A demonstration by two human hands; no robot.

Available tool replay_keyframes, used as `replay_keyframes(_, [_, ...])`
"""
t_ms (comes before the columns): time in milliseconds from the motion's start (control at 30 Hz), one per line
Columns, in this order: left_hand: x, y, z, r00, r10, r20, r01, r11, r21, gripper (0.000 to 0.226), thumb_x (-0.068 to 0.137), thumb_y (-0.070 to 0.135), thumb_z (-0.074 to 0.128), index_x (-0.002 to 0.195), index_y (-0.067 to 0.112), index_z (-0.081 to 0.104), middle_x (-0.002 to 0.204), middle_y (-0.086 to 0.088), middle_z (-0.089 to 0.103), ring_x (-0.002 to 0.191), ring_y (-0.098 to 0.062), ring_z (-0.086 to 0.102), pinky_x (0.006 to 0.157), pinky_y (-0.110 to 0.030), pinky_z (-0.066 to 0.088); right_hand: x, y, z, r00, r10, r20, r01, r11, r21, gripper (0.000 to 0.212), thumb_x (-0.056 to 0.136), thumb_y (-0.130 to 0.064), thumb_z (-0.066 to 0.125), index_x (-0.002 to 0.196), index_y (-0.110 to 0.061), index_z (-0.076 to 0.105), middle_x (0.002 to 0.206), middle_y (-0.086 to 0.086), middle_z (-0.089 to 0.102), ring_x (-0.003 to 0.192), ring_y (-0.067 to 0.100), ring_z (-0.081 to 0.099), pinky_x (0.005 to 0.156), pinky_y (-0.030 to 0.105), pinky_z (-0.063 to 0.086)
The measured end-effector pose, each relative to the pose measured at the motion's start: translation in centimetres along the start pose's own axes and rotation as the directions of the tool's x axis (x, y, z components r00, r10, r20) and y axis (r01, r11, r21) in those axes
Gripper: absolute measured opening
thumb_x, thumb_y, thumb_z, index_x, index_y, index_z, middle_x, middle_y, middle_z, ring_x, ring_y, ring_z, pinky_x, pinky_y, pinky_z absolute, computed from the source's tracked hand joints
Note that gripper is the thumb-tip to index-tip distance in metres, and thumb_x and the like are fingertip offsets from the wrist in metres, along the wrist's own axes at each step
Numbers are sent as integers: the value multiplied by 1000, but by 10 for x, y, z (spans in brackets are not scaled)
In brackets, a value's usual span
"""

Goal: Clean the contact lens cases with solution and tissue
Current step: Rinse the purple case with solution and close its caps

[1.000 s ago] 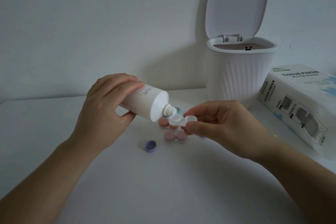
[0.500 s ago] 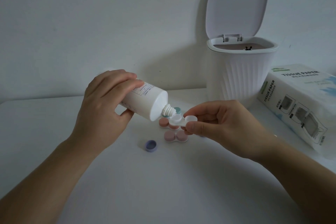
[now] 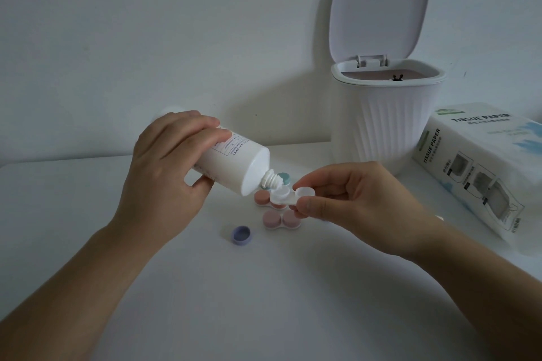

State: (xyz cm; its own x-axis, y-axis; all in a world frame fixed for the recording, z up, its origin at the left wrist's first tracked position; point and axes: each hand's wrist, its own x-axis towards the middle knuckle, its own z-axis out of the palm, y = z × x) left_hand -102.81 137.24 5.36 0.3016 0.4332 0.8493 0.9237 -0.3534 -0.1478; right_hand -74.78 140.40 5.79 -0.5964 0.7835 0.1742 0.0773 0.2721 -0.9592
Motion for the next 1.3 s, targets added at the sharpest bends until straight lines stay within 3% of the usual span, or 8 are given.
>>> replay_keyframes(300, [1,1,0,999,25,-22,-24,1000,14,46,74,-10,74,117,6,68,124,-12,66,121,-35,58,109,-40,39,0,0,0,1000,-13,2,13,1000,20,14,86,-10,76,99,-11,76,85,1,80,81,9,77,67,8,51])
replay_keyframes(1300, [2,3,-1,999,12,-31,-12,1000,13,48,72,-12,74,116,6,68,124,-10,66,122,-33,57,110,-38,38,1,2,0,1000,-29,1,29,1000,5,13,85,-13,76,98,-18,77,85,-1,80,81,7,76,66,8,51])
